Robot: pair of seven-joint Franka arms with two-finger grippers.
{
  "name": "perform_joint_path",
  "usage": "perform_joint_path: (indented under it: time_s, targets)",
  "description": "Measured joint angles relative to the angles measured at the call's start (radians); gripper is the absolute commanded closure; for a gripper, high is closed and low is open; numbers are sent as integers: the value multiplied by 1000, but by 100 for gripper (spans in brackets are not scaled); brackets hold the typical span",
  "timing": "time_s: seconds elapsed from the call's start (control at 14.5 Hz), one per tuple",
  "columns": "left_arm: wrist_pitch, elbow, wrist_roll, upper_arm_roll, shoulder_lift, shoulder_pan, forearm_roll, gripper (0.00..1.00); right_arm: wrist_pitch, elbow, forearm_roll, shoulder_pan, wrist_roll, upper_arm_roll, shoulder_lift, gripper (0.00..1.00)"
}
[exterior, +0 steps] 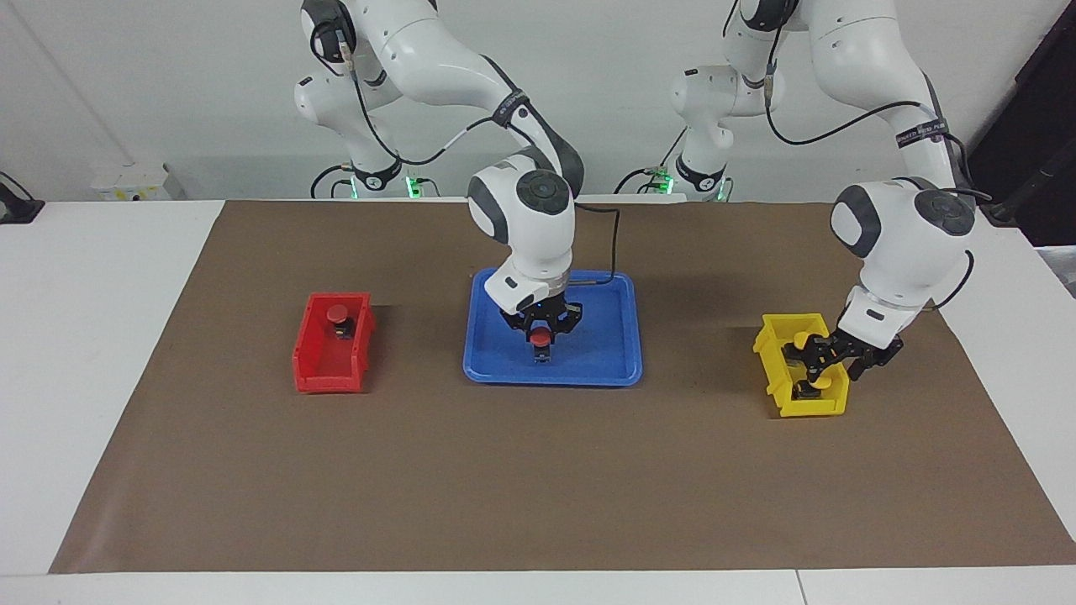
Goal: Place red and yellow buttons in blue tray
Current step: 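Drop the red button in the tray while the left gripper grasps a yellow button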
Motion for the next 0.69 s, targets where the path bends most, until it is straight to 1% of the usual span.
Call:
perform_joint_path:
  time_s: [0.07,0.14,0.21,0.28,0.41,0.55,0.62,0.69]
  targets:
    - [0,-1,0,0,3,0,-1,25,3,-7,0,2,11,0,3,77]
    - [0,-2,0,0,5,0,-1,25,7,-14,0,3,16,0,4,53]
    - [1,-2,0,-1,7,0,-1,25,11,-19,0,5,17,0,4,14]
    - [2,-3,0,-2,8,0,-2,25,15,-21,0,7,18,0,4,0]
    - [10,-9,0,-2,10,0,-2,25,20,-18,0,7,19,-1,3,0]
    - [33,-28,0,-2,12,0,-2,25,18,7,-1,0,20,-17,-4,0]
    - [51,-42,0,-3,13,0,-2,32,8,25,-3,-18,20,-26,-16,0]
    - [71,-56,0,-3,14,0,-2,63,-15,37,-7,-51,8,-29,-37,0]
